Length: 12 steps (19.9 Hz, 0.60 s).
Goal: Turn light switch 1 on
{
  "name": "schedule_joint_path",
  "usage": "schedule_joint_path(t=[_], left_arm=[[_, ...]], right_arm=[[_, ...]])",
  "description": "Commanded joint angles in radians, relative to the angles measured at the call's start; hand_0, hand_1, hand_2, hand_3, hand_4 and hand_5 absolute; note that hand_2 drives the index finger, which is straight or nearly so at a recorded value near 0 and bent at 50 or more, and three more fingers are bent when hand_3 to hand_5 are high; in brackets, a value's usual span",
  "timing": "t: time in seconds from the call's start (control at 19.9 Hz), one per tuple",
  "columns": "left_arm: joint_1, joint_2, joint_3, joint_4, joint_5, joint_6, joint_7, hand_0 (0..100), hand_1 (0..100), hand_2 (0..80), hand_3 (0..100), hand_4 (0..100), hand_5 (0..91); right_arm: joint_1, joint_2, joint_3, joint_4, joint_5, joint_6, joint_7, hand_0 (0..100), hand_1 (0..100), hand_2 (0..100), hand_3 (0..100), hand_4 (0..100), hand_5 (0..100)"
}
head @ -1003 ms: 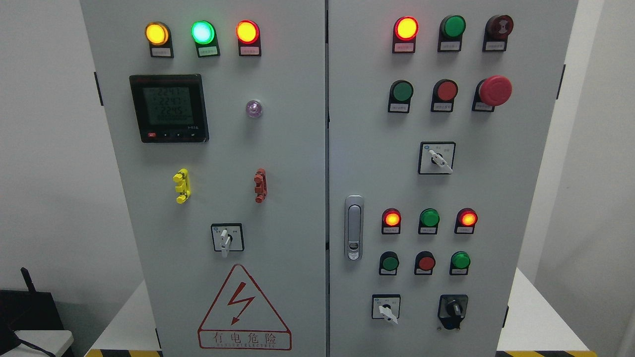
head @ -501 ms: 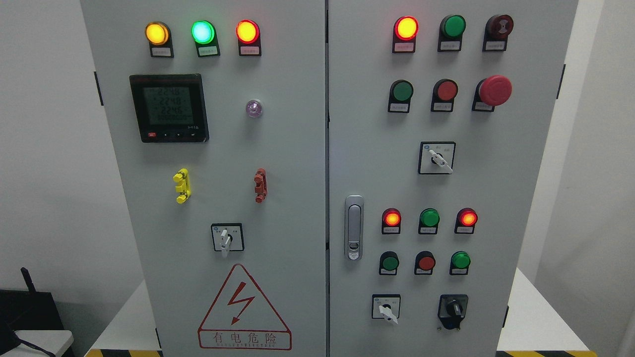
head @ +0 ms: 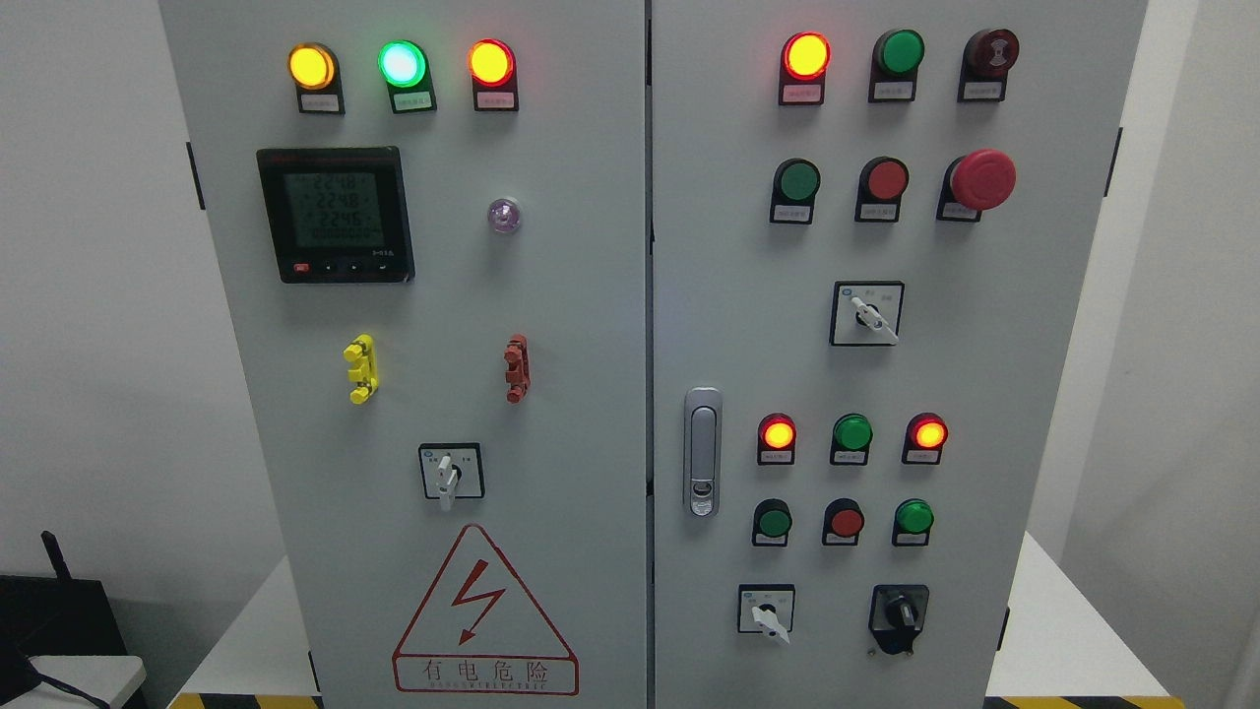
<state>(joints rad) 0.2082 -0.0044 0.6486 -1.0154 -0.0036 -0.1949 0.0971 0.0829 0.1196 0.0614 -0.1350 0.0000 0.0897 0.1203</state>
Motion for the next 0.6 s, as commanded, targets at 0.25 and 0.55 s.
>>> schedule_joint_path(t=[0.25, 0.55], left_arm=[[-0.073, 0.057, 0.056, -0.543, 0.043, 0.0, 0.0, 43, 4, 28.0, 49, 59, 33.8], [-0.087, 0.107, -0.078, -0.703, 0.158, 0.0, 0.0, 36, 8, 35.8, 57, 66, 46.7]], right_arm=[[0.0, 0.0, 0.0, 0.0, -0.018, 0.001, -0.001, 12, 39, 0, 0, 0, 0], [0.0, 0.0, 0.0, 0.0, -0.017, 0.001, -0.001, 12, 39, 0, 0, 0, 0]])
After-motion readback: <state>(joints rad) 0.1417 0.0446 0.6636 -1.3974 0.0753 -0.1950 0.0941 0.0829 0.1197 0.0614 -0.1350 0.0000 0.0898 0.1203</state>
